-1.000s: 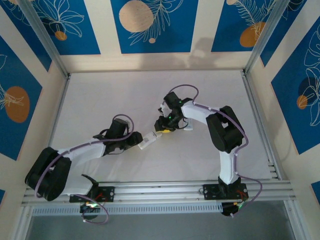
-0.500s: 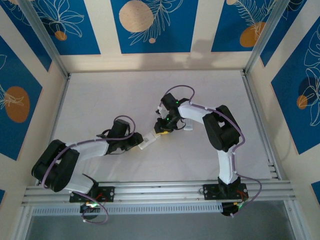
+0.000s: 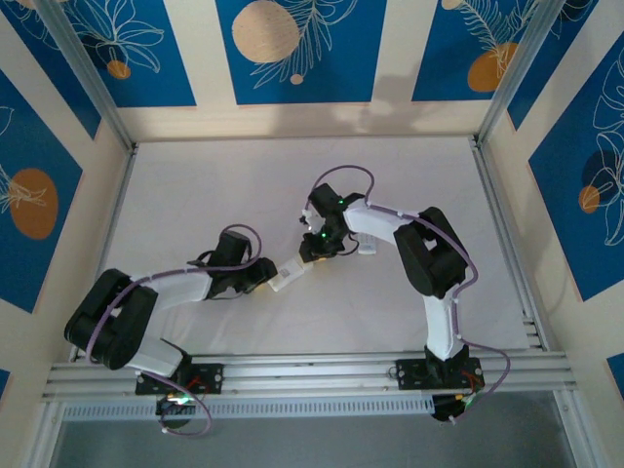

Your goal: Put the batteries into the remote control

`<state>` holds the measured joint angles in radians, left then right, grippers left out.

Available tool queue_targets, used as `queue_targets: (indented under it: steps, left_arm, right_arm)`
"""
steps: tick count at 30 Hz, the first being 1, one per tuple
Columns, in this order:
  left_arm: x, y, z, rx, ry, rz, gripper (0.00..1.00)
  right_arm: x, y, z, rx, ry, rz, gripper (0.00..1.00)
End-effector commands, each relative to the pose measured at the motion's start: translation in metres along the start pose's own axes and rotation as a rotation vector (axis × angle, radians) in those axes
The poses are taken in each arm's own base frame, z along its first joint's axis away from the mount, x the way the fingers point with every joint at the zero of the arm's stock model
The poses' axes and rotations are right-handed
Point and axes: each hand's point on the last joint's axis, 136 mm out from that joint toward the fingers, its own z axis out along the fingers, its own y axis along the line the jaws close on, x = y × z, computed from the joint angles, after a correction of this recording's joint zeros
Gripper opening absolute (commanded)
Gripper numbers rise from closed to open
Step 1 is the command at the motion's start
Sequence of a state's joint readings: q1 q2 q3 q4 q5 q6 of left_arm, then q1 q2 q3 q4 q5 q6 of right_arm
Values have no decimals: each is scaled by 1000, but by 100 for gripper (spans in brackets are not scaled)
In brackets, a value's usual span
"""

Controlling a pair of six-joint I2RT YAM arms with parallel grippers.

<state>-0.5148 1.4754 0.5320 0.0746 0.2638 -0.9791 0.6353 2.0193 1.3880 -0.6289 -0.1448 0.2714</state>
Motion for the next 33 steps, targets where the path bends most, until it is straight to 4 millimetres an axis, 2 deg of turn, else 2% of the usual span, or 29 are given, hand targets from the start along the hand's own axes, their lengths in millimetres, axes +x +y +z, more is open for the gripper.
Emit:
queue_targets:
  steps: [1, 9, 12, 18, 20, 24, 27, 30, 33]
  left_arm:
    - [15, 5, 28, 28, 59, 10, 46]
    - [14, 5, 29, 29, 56, 18, 44]
    - [16, 4, 30, 31, 69, 31, 44]
    - [25, 4, 35, 47, 114, 58, 40]
    - [27, 5, 36, 44, 120, 61, 39]
    - [27, 7, 36, 31, 120, 58, 40]
    - [27, 10, 36, 21, 116, 57, 40]
    - [27, 9, 38, 24, 123, 61, 39]
    - [27, 8, 38, 29, 126, 63, 39]
  right_arm:
    - [52, -18, 28, 123, 181, -12, 30]
    - [91, -18, 43, 141, 263, -16, 27]
    - [108, -24, 46, 150, 303, 5, 26]
    - [143, -31, 58, 244, 363, 4, 24]
    - [147, -29, 60, 306, 383, -19, 24]
    - [163, -25, 73, 304, 388, 75, 25]
    - [178, -41, 81, 401, 385, 137, 26]
    - [194, -44, 91, 357, 373, 243, 26]
    - [203, -53, 88, 417, 380, 257, 25]
